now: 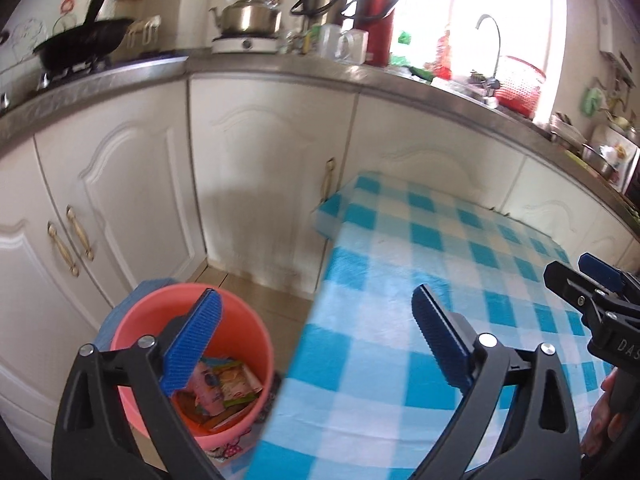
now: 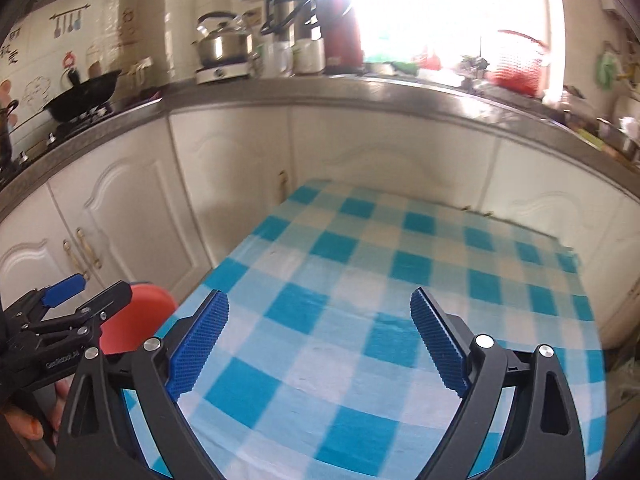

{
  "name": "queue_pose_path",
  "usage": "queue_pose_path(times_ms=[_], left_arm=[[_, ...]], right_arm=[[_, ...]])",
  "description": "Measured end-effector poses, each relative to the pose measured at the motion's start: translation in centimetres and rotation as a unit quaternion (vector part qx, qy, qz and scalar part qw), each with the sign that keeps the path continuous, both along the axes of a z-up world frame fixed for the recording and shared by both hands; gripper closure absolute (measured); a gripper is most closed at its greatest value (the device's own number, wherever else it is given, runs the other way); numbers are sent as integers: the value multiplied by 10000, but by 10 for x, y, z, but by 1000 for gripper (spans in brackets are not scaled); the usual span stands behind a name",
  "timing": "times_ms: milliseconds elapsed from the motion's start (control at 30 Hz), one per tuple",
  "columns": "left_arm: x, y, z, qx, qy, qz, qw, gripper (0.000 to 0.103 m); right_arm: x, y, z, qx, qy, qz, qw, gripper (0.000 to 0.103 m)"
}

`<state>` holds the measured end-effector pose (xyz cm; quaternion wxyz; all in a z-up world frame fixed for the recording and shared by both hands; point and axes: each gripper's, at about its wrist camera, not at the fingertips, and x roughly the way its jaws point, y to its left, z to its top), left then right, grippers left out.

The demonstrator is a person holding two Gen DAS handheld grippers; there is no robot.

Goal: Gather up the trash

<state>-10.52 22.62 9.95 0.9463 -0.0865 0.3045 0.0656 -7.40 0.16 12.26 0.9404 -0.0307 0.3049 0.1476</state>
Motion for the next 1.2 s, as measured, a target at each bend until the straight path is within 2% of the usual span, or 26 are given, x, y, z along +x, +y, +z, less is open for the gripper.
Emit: queue_pose_path(times_ms=[300, 633, 900, 1200], left_arm=[[-15, -74, 42, 304, -407, -534, 9973, 4], [-31, -122, 75, 394, -758, -754, 9935, 4], [-48, -144, 93, 503, -1023, -856, 9898, 4], [-67, -150, 113, 505, -1345, -873, 9858, 4]], right_arm=[[-40, -74, 45, 177, -707, -862, 9936, 11], [-101, -131, 91, 260, -1614, -1586, 9737, 9], [-133, -158, 110, 349, -1928, -1902, 9620, 8], [-157, -163, 123, 378, -2134, -2071, 9540, 8]])
